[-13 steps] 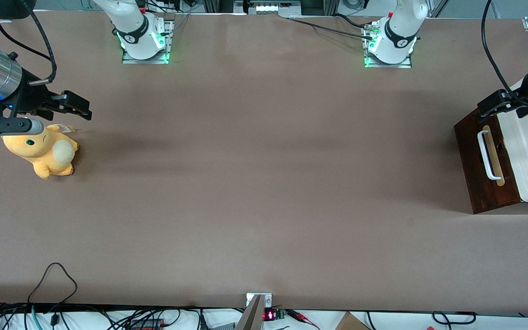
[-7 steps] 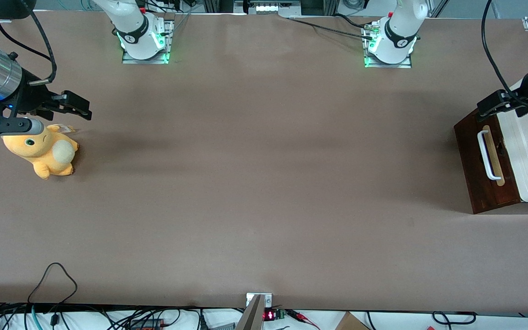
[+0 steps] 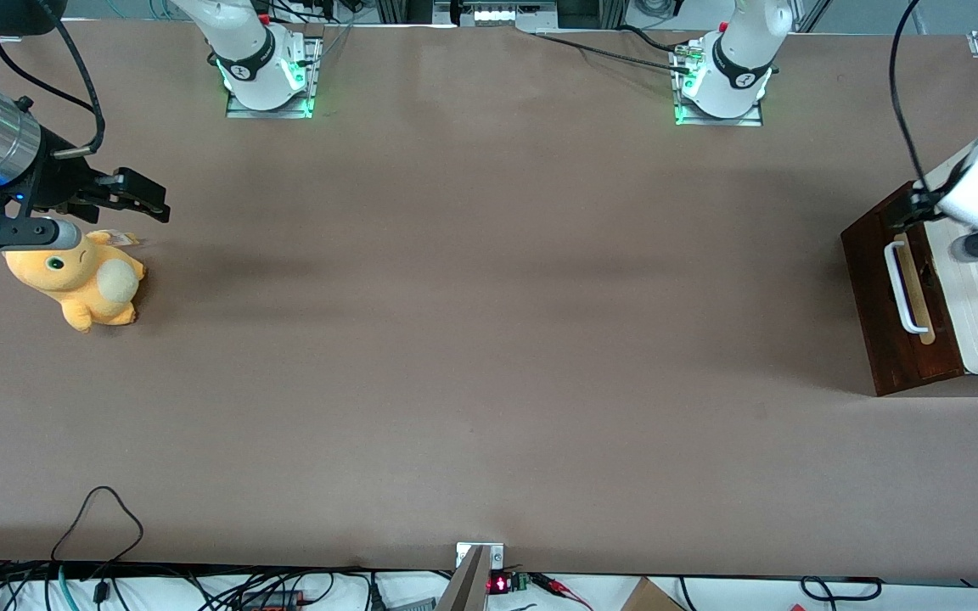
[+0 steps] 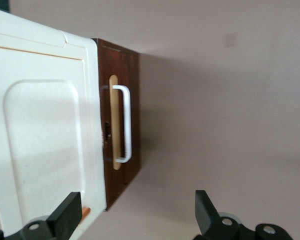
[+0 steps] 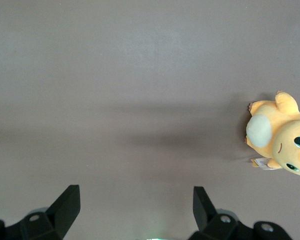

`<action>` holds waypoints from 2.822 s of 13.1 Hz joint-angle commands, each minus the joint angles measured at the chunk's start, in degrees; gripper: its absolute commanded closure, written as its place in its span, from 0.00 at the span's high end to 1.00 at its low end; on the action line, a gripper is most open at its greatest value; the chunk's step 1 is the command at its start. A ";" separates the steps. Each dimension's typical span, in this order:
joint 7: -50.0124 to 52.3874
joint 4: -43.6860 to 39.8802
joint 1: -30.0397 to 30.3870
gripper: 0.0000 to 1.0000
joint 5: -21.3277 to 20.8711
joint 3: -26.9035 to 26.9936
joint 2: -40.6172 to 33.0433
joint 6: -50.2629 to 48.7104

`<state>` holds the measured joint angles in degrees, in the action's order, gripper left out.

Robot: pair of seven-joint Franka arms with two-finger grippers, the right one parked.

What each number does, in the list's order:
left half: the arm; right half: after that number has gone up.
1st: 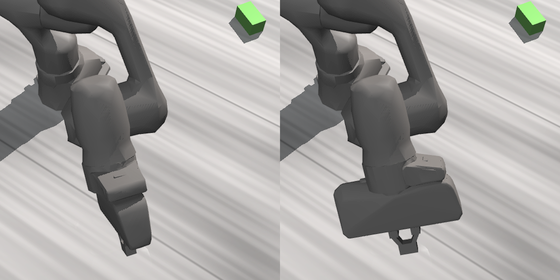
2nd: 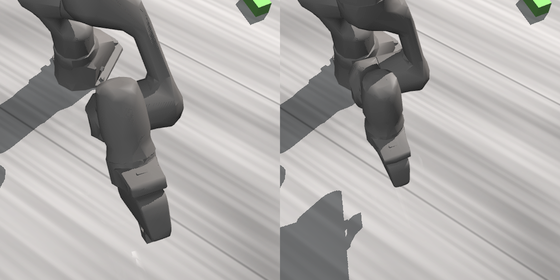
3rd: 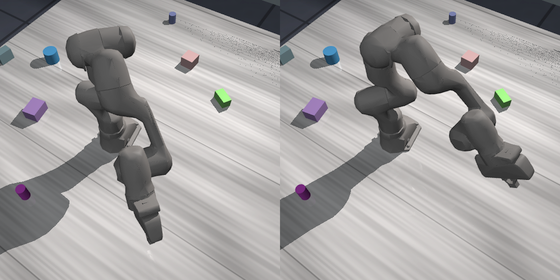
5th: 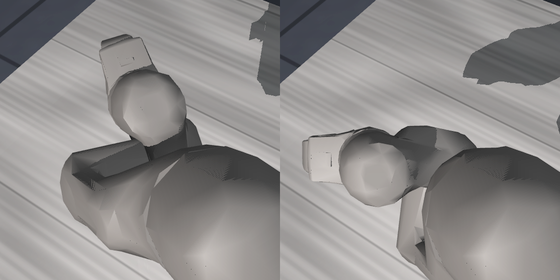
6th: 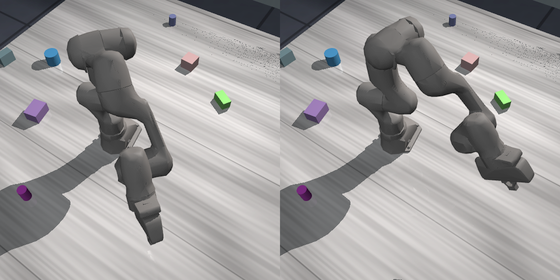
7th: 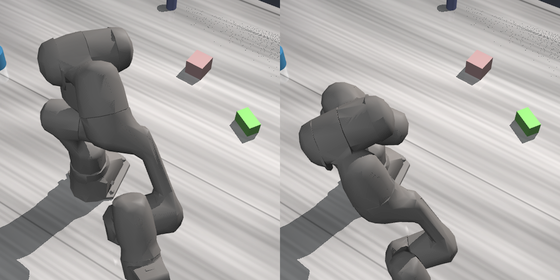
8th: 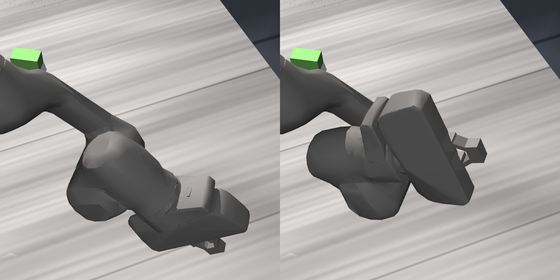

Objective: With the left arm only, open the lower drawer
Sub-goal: 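Move the left gripper down to the white drawer handle, then close the left gripper around the white bar handle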

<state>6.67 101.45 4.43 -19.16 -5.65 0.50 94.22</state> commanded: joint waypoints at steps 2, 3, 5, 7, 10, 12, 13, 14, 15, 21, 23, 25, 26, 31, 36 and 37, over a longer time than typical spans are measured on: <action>13.14 8.13 -1.01 1.00 -16.38 -5.66 0.90 1.67; 17.02 10.24 -0.75 1.00 -20.53 -7.60 1.51 1.59; 22.84 14.20 -0.66 1.00 -26.96 -9.20 3.53 1.50; 26.54 18.68 -0.66 1.00 -35.37 -10.69 5.37 1.58; 30.93 24.58 -0.66 1.00 -45.51 -11.31 8.01 1.76; 35.24 25.38 -0.66 1.00 -49.29 -11.31 11.52 1.76; 37.08 25.38 -0.66 1.00 -50.88 -11.31 13.19 1.76; 39.19 25.38 -0.57 1.00 -52.46 -11.14 14.95 1.76; 41.13 25.29 -0.57 1.00 -54.13 -10.88 16.70 1.76; 52.48 24.50 -1.35 1.00 -67.13 -5.44 25.07 1.76; 52.75 24.50 -1.36 1.00 -69.25 -4.20 25.42 1.76; 53.53 24.50 -1.36 0.97 -69.52 -3.84 25.95 1.76; 53.71 24.50 -1.53 0.93 -69.52 -3.84 25.95 1.76; 53.89 24.50 -1.97 0.56 -69.52 -3.84 26.65 1.67; 53.89 24.50 -2.06 0.47 -69.61 -3.84 27.18 1.67; 53.89 24.50 -2.06 0.47 -69.61 -3.76 27.18 1.67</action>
<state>60.07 126.69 2.84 -87.60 -10.03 26.96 95.96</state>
